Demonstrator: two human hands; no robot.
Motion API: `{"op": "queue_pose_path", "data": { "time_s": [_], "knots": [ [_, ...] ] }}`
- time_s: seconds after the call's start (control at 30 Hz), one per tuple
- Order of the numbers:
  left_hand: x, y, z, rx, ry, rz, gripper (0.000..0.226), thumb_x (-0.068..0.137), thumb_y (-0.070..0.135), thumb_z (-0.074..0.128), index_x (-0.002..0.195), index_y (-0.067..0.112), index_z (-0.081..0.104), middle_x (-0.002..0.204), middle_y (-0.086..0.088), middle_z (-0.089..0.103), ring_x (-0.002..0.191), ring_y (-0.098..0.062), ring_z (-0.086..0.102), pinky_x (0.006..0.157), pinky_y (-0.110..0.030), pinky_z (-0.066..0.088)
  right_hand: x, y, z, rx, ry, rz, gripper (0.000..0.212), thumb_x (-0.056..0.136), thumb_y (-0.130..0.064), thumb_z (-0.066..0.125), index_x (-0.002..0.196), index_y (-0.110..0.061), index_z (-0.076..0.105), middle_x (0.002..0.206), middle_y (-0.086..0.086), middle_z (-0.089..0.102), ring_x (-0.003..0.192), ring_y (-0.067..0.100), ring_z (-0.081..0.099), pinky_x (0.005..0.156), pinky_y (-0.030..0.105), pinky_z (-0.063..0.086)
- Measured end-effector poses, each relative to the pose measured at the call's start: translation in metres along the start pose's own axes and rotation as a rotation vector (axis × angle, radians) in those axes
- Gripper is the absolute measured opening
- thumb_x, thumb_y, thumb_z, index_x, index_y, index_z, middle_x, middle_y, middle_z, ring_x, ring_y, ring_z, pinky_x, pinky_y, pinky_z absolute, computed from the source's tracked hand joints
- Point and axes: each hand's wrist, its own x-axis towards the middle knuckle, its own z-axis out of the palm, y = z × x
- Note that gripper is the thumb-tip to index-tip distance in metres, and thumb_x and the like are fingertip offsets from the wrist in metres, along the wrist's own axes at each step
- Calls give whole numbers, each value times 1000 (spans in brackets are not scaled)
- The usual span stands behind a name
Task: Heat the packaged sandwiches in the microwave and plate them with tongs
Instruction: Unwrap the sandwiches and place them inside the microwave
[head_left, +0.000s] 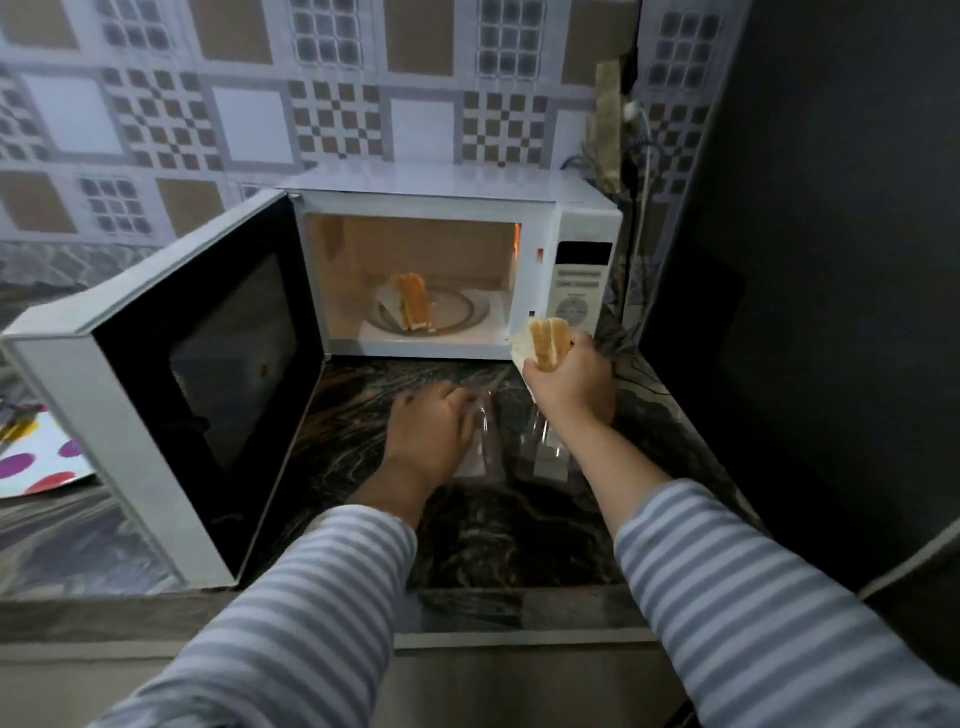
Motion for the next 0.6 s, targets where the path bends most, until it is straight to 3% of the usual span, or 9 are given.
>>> {"op": "queue_pose_path", "data": {
  "time_s": [0.2,0.4,0.6],
  "knots": [
    [27,-58,14,13,-81,-208,39,100,32,39,137,21,46,143,-1,47,132,-18,42,108,-33,28,55,-30,57,-14,-103,-28,45,82,-35,67,117,-11,53,109,9,65,97,31,63,67,30,45],
    [57,-98,60,-53,-188,-305,47,100,33,38,145,20,36,155,-3,29,145,-16,22,118,-36,12,117,-40,131,-31,-180,-35,46,81,-41,69,113,-12,55,106,10,66,95,31,64,70,33,48],
    [55,-113,89,-137,-78,-340,48,99,38,40,144,22,41,154,2,33,143,-12,26,113,-20,5,163,-54,190,-56,-182,-24,49,79,-41,70,118,-14,57,113,9,64,105,33,60,84,40,52]
  ]
}}
